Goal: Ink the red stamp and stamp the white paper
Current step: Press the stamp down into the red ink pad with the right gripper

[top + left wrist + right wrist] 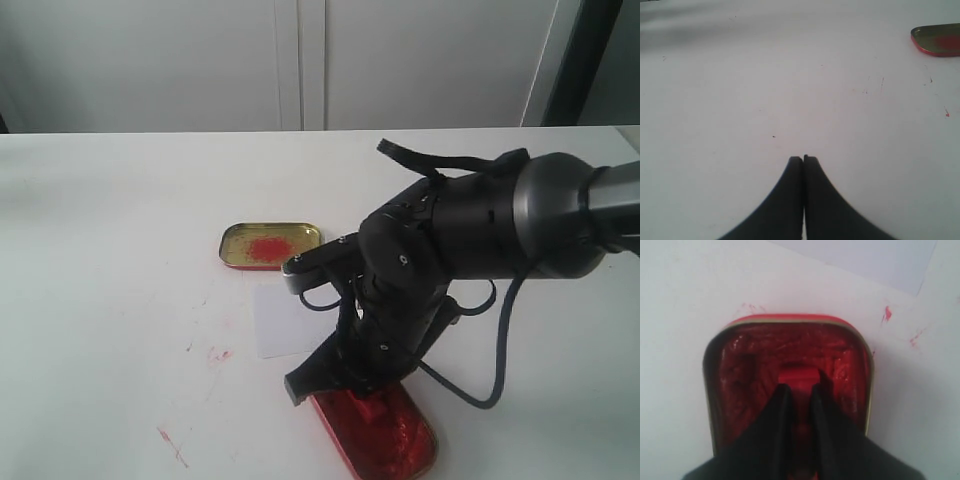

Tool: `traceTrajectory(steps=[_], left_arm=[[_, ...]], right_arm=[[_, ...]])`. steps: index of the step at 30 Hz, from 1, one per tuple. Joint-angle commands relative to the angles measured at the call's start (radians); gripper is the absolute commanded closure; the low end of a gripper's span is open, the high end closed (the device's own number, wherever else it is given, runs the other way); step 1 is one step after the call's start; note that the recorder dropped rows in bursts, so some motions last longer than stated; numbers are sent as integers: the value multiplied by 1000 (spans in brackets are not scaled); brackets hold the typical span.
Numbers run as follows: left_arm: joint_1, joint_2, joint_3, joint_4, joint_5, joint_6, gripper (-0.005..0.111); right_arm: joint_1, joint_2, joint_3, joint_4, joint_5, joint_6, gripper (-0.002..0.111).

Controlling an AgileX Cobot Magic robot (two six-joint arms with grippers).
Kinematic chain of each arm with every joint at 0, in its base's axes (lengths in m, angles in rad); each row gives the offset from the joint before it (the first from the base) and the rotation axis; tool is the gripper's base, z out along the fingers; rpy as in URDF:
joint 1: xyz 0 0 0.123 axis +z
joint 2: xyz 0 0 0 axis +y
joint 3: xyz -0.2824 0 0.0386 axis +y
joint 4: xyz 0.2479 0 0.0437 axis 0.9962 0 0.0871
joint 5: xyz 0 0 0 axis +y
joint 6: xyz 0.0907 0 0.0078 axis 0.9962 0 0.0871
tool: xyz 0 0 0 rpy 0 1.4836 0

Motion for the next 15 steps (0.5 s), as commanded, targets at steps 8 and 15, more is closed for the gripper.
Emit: traceTrajectory(steps=[8,15], left_arm=[[0,-3,5,2,-1,1,107],[0,-3,5,2,-1,1,107]], right_arm=[[-13,-19,-42,31,-21,-20,108],[-76,-19,-42,206,-23,-148,108]])
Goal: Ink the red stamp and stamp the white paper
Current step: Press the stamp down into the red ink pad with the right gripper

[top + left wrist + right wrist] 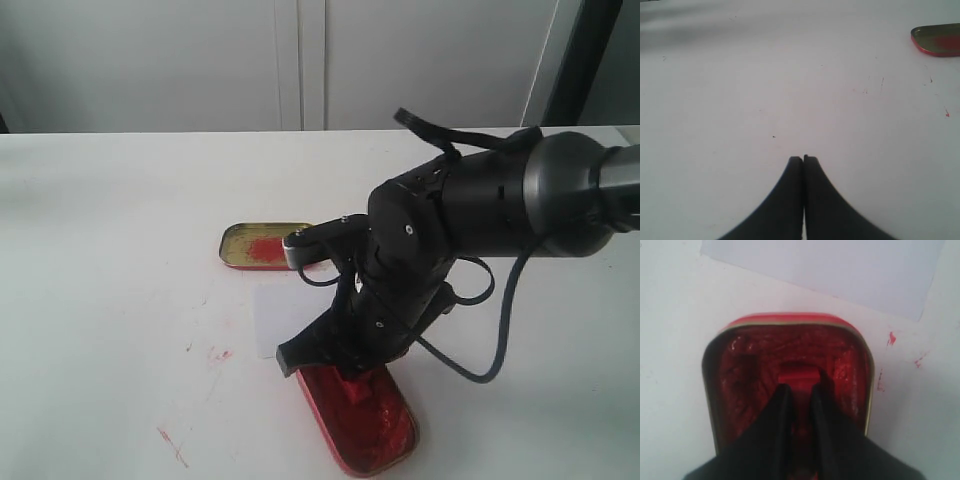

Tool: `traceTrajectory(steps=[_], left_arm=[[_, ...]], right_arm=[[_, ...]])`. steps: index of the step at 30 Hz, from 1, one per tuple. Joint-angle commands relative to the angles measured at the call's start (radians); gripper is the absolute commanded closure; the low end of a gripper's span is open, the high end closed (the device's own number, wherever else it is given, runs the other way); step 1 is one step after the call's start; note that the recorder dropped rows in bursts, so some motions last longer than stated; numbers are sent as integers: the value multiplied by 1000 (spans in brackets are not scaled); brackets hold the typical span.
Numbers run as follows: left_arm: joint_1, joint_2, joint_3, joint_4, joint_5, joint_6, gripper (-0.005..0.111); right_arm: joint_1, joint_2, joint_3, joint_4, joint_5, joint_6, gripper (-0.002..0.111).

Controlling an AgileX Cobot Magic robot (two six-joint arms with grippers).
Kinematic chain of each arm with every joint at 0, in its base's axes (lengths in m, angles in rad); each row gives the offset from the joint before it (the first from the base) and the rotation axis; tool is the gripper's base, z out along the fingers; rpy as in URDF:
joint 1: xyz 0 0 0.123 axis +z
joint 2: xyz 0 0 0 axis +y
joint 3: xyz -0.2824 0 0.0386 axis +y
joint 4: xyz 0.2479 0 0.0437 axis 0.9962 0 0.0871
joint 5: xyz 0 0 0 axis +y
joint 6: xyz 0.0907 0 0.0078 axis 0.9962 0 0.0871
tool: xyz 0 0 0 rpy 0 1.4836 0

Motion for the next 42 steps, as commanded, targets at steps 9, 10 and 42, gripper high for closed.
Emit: traceTrajectory(steps=[9,10,42], left_arm=[[0,-3,5,2,-1,1,107],[0,-3,5,2,-1,1,107],[0,-3,5,2,-1,1,107]], right_arm=[[-56,-9,-10,149,-8,-134,108],[-56,-6,-10,153,-6,-134,108],[-56,35,-11,246,-27,-189,108]])
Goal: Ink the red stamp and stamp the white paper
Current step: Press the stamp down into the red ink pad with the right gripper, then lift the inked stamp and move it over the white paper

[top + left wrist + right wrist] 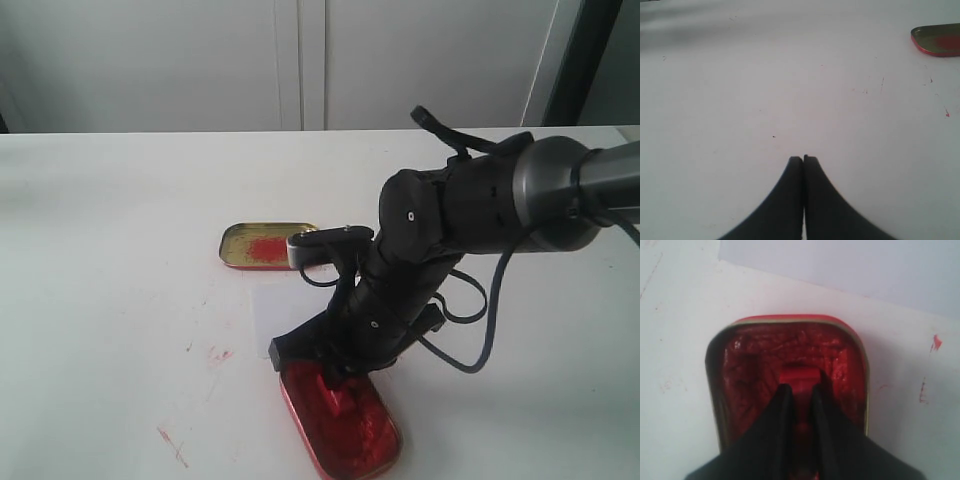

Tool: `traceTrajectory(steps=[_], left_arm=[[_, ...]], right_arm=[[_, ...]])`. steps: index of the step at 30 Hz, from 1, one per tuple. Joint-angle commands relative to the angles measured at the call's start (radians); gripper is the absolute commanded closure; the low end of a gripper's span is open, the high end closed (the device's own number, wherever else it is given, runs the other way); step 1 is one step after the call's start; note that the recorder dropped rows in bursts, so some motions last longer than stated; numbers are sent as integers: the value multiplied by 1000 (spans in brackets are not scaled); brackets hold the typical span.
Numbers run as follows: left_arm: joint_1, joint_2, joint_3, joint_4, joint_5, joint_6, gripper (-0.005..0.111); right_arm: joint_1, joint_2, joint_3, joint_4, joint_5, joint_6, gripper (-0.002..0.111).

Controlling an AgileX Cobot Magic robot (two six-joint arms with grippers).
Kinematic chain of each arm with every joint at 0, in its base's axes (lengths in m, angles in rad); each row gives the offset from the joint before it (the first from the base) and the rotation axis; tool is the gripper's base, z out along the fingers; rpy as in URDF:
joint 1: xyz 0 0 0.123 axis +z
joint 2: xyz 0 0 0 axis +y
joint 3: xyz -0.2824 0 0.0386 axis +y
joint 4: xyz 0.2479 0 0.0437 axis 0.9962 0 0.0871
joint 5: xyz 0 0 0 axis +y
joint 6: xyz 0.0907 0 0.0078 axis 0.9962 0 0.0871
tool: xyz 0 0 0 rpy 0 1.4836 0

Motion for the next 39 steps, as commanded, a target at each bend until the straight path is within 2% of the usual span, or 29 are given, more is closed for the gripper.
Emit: traceTrajectory(steps=[1,16,39], left_arm=[[0,-3,5,2,-1,1,107],[0,-3,5,2,-1,1,107],[0,-3,5,2,-1,1,107]], right_arm=[[-5,-16,-7,-4,-13,-22,108],[-5,-12,-7,-4,-63,-121,108],[-5,-36,-8,5,-78,-115,108]])
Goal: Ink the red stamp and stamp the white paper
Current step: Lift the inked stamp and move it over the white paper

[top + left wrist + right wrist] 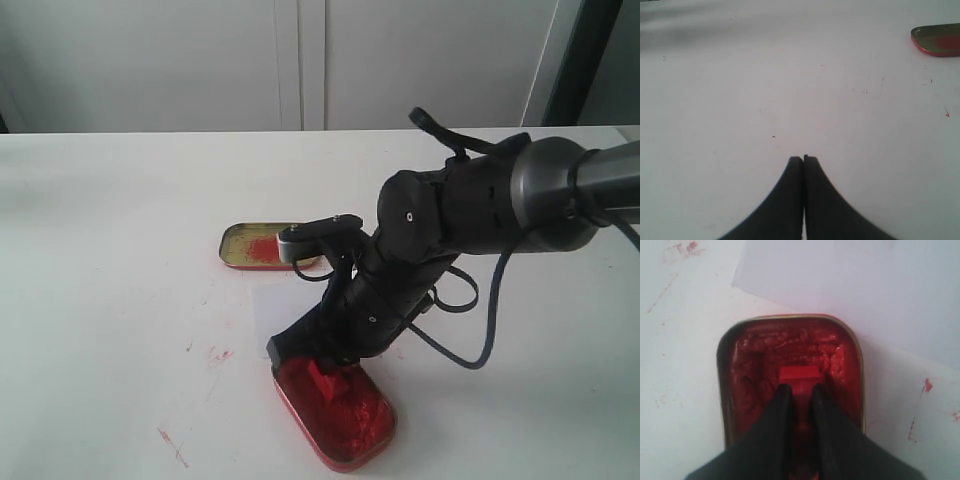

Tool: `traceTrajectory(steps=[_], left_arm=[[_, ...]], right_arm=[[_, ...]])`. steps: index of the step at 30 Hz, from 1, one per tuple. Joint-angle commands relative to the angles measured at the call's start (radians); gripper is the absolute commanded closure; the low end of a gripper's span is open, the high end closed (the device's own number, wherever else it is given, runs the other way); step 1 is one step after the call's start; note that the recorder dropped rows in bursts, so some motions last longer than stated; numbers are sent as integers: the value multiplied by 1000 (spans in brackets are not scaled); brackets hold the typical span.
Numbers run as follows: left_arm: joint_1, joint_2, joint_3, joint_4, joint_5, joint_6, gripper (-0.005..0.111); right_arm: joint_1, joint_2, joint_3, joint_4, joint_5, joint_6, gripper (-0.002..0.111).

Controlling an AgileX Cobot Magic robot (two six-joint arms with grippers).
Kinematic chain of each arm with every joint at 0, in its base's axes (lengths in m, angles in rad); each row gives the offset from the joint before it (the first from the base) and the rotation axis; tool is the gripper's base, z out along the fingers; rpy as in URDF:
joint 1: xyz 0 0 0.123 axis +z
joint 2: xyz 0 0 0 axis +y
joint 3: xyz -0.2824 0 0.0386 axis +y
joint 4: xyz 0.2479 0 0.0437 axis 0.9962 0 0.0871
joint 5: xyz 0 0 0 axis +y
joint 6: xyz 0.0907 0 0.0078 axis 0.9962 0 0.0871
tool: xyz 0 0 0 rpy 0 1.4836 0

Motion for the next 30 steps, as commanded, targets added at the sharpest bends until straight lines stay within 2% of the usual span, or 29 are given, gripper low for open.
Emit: traceTrajectory(steps=[1,13,24,30], left_arm=[[0,-3,5,2,-1,1,107],[0,-3,5,2,-1,1,107],[0,-3,5,2,-1,1,107],[0,-3,5,2,-1,1,107]], right_arm=[[-5,-48,-9,5,-2,-5,108],[-5,-97,-93,-75,-11,-5,108],[-5,138,-410,-273,186,46,108],[-3,227,-490,-294,227,59,108]])
